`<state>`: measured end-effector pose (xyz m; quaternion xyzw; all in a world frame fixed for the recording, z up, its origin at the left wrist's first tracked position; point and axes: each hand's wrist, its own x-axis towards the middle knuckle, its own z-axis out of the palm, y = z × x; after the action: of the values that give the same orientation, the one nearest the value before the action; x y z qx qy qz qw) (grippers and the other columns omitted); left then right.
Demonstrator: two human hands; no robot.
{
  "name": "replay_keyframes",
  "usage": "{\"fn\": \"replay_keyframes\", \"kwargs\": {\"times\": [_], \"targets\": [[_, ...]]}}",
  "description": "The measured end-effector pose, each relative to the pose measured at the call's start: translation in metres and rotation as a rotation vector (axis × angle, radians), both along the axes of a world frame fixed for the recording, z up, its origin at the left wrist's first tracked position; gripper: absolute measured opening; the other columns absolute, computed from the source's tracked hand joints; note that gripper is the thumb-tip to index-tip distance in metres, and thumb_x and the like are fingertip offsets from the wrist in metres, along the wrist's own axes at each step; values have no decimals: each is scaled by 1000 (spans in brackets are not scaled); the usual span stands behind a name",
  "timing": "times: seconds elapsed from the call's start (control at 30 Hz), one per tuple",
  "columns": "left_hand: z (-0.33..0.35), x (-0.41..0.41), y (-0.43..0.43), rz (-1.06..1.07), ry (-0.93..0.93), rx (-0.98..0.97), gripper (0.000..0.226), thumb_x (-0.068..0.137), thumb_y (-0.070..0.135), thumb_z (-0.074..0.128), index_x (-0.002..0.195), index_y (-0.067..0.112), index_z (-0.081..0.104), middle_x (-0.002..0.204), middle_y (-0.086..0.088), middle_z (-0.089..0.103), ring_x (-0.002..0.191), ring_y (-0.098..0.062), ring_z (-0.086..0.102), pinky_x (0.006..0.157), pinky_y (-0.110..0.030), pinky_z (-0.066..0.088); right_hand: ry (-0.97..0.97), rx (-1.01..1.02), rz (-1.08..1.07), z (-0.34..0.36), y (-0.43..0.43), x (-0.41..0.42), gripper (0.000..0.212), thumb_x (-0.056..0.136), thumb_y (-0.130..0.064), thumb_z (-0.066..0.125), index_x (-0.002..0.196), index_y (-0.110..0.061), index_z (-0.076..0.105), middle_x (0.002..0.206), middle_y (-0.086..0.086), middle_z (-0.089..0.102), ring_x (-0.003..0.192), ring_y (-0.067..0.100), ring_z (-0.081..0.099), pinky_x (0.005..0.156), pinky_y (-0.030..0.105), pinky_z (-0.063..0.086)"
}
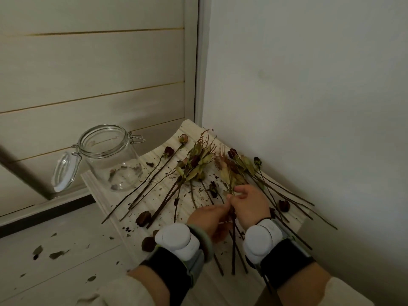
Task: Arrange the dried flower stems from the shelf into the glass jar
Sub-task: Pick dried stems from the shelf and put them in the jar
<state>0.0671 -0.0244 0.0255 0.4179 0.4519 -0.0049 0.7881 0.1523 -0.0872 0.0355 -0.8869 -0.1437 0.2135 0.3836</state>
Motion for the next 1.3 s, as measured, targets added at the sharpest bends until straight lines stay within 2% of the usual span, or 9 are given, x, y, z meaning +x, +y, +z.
{"fn": "replay_keyframes", "kwargs": {"times": [0.13,0.27,0.33,0.43,0.53,0.7,0.9,1.1,1.3], "targets": [[5,0,-2,49,-21,-77,16,88,21,63,78,9,67,74,-6,66,62,-16,56,56,-22,47,34,9,-6,-3,-3,3,36,83,-25,65,117,-13,61,110,8,66,101,25,62,93,35,49],[14,-4,2,-14,12,8,19,90,21,59,99,7,67,83,-7,65,60,-15,59,52,-19,48,59,32,-16,-1,-5,4,35,83,-22,66,116,-12,61,99,7,65,98,27,63,94,41,50],[19,-9,6,-71,12,49,17,91,21,57,92,9,70,81,-5,67,61,-14,60,55,-20,48,58,50,-16,2,-8,6,34,83,-21,66,116,-12,61,90,2,61,96,28,64,93,42,50],[27,-18,14,-126,5,83,21,93,20,55,79,12,68,70,-1,68,62,-14,61,53,-20,47,50,70,-12,5,-13,9,32,84,-21,65,114,-12,60,88,-1,59,93,24,63,92,39,50],[32,-26,27,-141,7,104,19,93,20,54,89,8,68,64,-1,67,56,-12,61,49,-19,46,41,87,-8,9,-16,12,32,85,-22,65,115,-13,60,89,-1,59,91,20,61,87,32,48],[40,-40,47,-176,4,206,19,91,20,57,97,7,69,75,-4,66,57,-12,59,49,-19,47,21,90,-16,13,-17,15,30,85,-24,65,114,-16,61,101,3,64,97,23,63,92,36,49],[67,-48,67,-208,12,544,12,88,23,60,88,14,69,76,0,68,59,-9,60,52,-17,51,9,112,-24,10,-16,13,26,85,-22,65,110,-15,64,89,-2,60,91,17,59,84,26,44],[107,-52,82,-184,-22,869,10,88,23,59,91,21,68,80,4,69,64,-7,63,56,-14,52,20,84,-34,2,-10,10,24,84,-19,66,108,-13,65,101,5,66,94,20,60,90,31,48],[157,-63,105,-72,-84,1120,9,88,22,59,88,27,66,81,4,70,72,-9,65,58,-13,54,-30,-71,13,-11,-1,11,21,84,-23,65,104,-16,67,108,5,67,101,22,61,88,27,47]]}}
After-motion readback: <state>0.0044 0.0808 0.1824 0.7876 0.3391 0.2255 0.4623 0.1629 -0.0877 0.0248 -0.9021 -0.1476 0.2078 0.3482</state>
